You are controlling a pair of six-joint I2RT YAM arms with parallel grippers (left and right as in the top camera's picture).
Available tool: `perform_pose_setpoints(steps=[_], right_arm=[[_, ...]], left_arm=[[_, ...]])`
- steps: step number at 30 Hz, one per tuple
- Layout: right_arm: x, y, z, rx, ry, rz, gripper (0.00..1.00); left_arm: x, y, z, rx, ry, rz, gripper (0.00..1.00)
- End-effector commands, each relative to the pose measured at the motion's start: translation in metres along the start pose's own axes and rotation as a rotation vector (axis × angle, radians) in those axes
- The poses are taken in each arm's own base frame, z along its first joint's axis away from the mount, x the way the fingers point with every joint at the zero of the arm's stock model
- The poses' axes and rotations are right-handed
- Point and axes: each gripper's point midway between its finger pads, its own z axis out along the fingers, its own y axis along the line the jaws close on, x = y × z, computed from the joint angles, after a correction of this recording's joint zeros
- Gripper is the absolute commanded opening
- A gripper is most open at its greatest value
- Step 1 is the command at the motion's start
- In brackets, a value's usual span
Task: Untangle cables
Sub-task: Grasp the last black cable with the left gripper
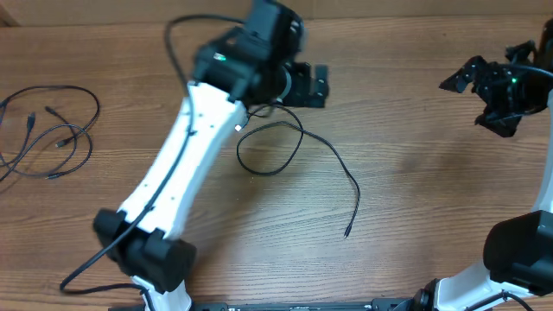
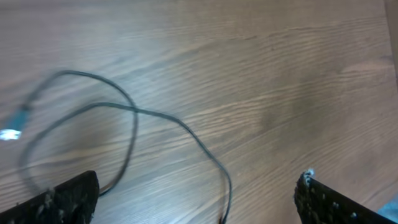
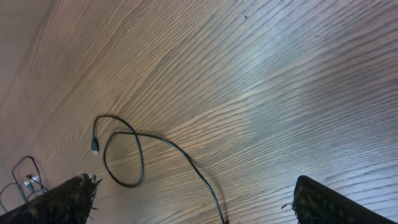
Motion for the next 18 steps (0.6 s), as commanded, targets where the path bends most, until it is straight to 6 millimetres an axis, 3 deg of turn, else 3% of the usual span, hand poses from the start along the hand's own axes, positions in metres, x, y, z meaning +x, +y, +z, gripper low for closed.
perform_pose_setpoints(steps=[1,5,10,14,18], right_arm=[[0.001,0.000,0.002,-0.003,0.006,0.000,1.00],[0.001,0.001,0.002,-0.003,0.006,-0.002,1.00],[0.001,0.001,0.002,-0.003,0.006,-0.005,1.00],[0.001,0.000,0.002,0.000,0.005,-0.006,1.00],[0.001,0.000,0.002,0.000,0.005,-0.009,1.00]], left_arm=[[0.027,-0.006,0.053,-0.015,0.087,-0.033,1.00],[0.045,-0.013,0.100,-0.022,0.141,0.002,1.00],[0.071,-0.001,0.151,-0.073,0.236,-0.003,0.98],[0.087,0.014,0.172,-0.131,0.289,-0.058,0.96],[0.099,0.023,0.180,-0.168,0.330,-0.095,0.95]])
